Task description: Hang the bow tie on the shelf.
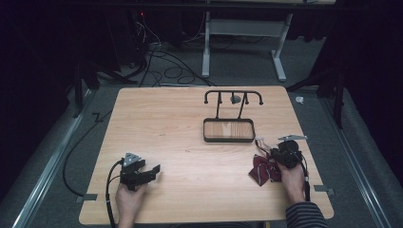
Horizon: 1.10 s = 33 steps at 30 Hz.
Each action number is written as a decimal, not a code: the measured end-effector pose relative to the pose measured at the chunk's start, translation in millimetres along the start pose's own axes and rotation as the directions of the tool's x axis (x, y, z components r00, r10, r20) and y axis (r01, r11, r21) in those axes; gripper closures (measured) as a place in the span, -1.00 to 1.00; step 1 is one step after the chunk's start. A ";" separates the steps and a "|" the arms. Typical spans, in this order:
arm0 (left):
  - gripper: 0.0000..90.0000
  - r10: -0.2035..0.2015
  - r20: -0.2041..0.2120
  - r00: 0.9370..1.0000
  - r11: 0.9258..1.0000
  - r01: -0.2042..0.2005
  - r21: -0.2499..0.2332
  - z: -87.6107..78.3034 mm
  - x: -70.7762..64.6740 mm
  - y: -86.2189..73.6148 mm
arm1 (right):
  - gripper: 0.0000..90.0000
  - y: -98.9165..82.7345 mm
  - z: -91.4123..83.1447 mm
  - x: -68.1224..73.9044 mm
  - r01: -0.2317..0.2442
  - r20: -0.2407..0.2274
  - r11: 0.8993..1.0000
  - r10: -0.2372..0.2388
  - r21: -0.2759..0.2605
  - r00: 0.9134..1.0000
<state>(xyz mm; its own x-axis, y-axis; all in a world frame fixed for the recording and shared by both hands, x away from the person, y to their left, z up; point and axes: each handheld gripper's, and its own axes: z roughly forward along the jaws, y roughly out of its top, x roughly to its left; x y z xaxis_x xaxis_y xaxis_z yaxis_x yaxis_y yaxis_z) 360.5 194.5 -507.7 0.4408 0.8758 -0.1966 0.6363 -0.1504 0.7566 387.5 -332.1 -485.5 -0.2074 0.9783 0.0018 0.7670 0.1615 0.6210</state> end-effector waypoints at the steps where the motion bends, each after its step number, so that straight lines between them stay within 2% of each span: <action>1: -0.36 0.000 0.000 1.000 1.000 0.000 0.000 0.0 0.0 0.0 | 0.94 0.2 0.1 0.3 0.009 0.004 1.000 -0.009 0.001 1.000; 6: -0.36 -0.001 0.001 1.000 1.000 0.001 0.000 -0.1 0.1 0.0 | 0.95 2.2 -0.1 2.3 0.030 0.015 1.000 -0.030 0.009 0.999; 15: -0.36 -0.001 0.000 1.000 1.000 0.001 0.000 0.0 0.1 0.0 | 0.95 4.6 -17.5 3.9 0.045 -0.001 0.996 -0.045 -0.072 0.999; 20: -0.36 0.000 0.000 1.000 1.000 0.000 0.000 0.0 0.1 0.0 | 0.95 7.6 -28.5 6.5 0.065 0.010 0.991 -0.065 -0.118 0.998; 22: -0.36 0.000 0.000 1.000 1.000 0.000 0.000 0.0 0.0 0.0 | 0.95 11.1 -38.4 11.0 0.098 0.026 0.983 -0.096 -0.155 0.995; 24: -0.36 -0.001 0.000 1.000 1.000 0.001 0.000 0.0 0.0 0.0 | 0.95 12.5 -41.3 12.4 0.106 0.027 0.980 -0.103 -0.167 0.994; 25: -0.36 -0.001 0.001 1.000 1.000 0.001 0.000 0.0 0.1 0.0 | 0.95 15.6 -47.6 15.4 0.120 0.032 0.975 -0.116 -0.187 0.993; 33: -0.36 -0.002 0.003 1.000 1.000 0.002 0.000 -0.1 0.2 0.0 | 0.95 21.3 -61.1 21.4 0.150 0.046 0.960 -0.143 -0.235 0.989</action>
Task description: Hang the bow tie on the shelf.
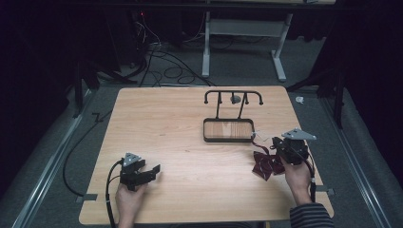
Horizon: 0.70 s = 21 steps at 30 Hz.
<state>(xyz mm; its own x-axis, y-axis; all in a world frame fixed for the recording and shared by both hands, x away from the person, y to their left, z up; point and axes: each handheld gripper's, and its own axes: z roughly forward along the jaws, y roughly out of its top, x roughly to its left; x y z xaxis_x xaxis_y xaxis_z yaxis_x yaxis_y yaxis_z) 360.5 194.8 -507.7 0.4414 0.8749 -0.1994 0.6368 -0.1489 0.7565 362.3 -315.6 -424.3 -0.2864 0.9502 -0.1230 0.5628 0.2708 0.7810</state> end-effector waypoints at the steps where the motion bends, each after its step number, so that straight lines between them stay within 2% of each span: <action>1: -0.36 0.000 0.000 1.000 1.000 0.000 0.000 0.0 0.0 0.0 | 0.95 0.0 0.0 0.0 0.000 0.000 1.000 0.000 0.000 1.000; 7: -0.36 0.001 -0.001 1.000 1.000 -0.001 0.000 0.0 -0.1 0.0 | 0.95 10.8 -15.7 6.0 0.052 0.001 0.997 -0.052 -0.063 0.999; 12: -0.36 0.000 -0.001 1.000 1.000 0.000 0.000 0.0 -0.1 0.0 | 0.95 19.4 -27.7 9.9 0.086 0.008 0.990 -0.085 -0.116 0.996; 21: -0.36 0.000 0.000 1.000 1.000 0.000 0.000 0.0 0.0 0.0 | 0.94 32.9 -40.3 16.8 0.136 0.010 0.976 -0.136 -0.169 0.991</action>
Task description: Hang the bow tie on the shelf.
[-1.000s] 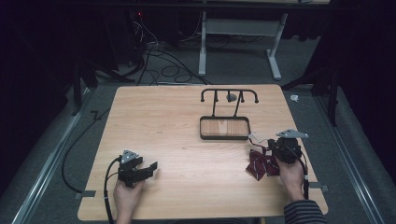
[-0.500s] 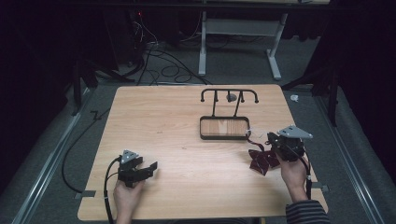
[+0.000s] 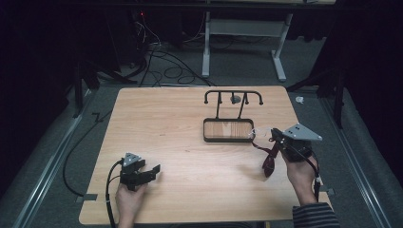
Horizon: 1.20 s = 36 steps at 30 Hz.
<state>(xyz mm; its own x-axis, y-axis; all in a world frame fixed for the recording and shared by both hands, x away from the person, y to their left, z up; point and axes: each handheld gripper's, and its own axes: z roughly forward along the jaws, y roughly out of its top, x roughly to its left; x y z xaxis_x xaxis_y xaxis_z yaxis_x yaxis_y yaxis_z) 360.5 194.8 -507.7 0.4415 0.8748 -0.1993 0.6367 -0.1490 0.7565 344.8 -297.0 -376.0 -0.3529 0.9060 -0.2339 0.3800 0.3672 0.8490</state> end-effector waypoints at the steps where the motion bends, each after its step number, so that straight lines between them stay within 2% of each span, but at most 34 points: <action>1: -0.36 0.000 0.000 1.000 1.000 0.000 0.000 0.0 0.0 0.0 | 0.94 1.2 -0.5 0.5 -0.003 -0.001 1.000 0.003 -0.002 1.000; 12: -0.36 0.000 0.000 1.000 1.000 0.000 0.000 0.0 0.0 0.0 | 0.95 13.0 -7.0 0.4 0.024 -0.005 0.999 -0.024 -0.039 1.000; 26: -0.36 -0.002 0.002 1.000 1.000 0.002 -0.001 0.0 0.2 0.0 | 0.94 30.1 -8.1 1.2 0.026 -0.058 0.998 -0.029 -0.056 0.998; 36: -0.36 -0.003 0.004 1.000 1.000 0.003 -0.001 -0.1 0.4 0.0 | 0.94 46.2 -3.9 5.8 0.063 -0.070 0.996 -0.067 -0.060 0.995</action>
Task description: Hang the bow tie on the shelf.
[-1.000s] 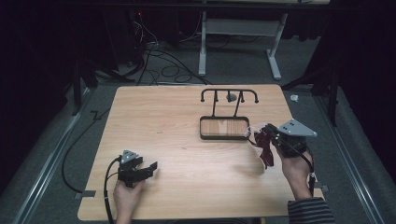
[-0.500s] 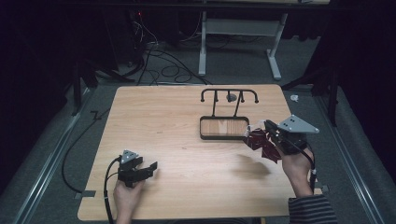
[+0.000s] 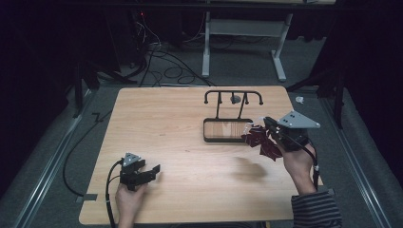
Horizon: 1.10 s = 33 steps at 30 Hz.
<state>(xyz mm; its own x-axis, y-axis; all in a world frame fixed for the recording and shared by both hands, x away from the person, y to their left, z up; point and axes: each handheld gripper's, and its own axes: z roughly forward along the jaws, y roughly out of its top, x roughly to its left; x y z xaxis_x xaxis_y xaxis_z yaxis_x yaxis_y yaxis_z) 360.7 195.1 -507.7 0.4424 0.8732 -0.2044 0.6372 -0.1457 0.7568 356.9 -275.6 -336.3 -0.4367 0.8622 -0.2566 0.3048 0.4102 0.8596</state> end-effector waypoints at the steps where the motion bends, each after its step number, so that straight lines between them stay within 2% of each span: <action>1: -0.36 0.000 0.000 1.000 1.000 0.000 0.000 0.0 0.1 0.0 | 0.94 1.7 0.8 0.6 0.001 -0.002 1.000 -0.001 0.002 1.000; 5: -0.36 -0.002 0.001 1.000 1.000 0.002 -0.001 0.1 0.1 0.0 | 0.94 7.9 5.2 2.7 0.022 -0.010 1.000 -0.022 0.002 1.000; 16: -0.36 -0.003 0.001 1.000 1.000 0.003 -0.001 0.0 0.2 0.0 | 0.94 23.2 17.6 6.4 0.034 -0.025 0.999 -0.034 0.000 0.999; 25: -0.36 -0.004 0.001 1.000 1.000 0.004 -0.002 0.0 0.2 -0.1 | 0.94 36.3 37.0 10.5 0.046 -0.050 0.999 -0.046 0.014 0.998; 33: -0.36 -0.004 0.002 1.000 1.000 0.004 -0.002 0.0 0.3 -0.1 | 0.94 42.0 45.6 12.4 0.057 -0.062 0.998 -0.055 0.019 0.997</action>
<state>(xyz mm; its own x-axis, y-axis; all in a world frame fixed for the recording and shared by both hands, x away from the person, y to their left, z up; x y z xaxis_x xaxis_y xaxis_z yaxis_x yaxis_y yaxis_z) 360.7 195.5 -507.8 0.4411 0.8727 -0.2091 0.6379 -0.1410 0.7571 402.9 -234.1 -323.5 -0.5048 0.8180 -0.2756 0.2959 0.4640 0.8350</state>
